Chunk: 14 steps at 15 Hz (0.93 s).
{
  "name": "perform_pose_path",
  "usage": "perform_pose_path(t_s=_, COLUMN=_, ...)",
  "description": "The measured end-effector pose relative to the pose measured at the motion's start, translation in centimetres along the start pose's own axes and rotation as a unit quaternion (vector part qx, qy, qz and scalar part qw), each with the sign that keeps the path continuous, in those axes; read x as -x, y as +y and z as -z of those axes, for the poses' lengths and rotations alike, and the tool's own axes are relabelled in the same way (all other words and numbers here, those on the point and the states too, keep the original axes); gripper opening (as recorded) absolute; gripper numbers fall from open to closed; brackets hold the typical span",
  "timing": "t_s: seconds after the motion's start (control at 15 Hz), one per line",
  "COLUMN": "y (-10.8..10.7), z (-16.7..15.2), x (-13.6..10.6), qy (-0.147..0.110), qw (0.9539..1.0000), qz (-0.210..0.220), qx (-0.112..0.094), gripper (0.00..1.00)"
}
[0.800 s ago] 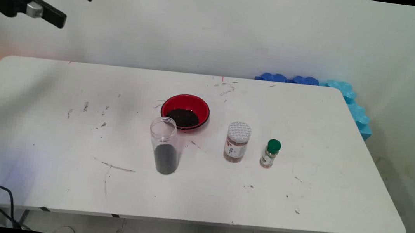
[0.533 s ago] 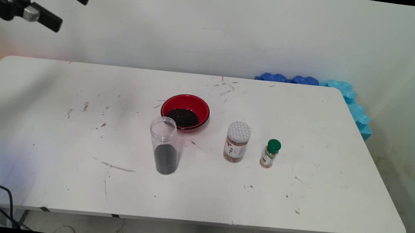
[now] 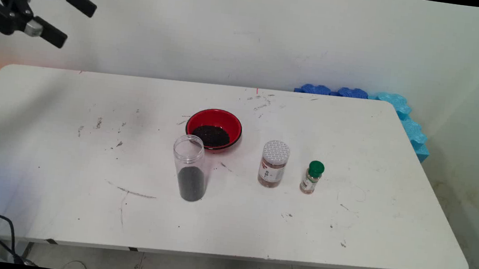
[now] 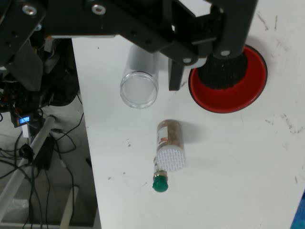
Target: Pick up the black seasoning powder from the table
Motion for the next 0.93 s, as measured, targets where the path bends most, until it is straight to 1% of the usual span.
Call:
perform_pose_path(t_s=0.27, y=-0.2, z=0.0, x=0.7, qy=-0.01, qw=0.9999, qz=0.011, qx=-0.001, gripper=1.0)
perform_pose_path(t_s=0.93, y=-0.1, z=0.0, x=2.3, qy=-0.031, qw=0.9993, qz=0.02, qx=0.001, gripper=1.0)
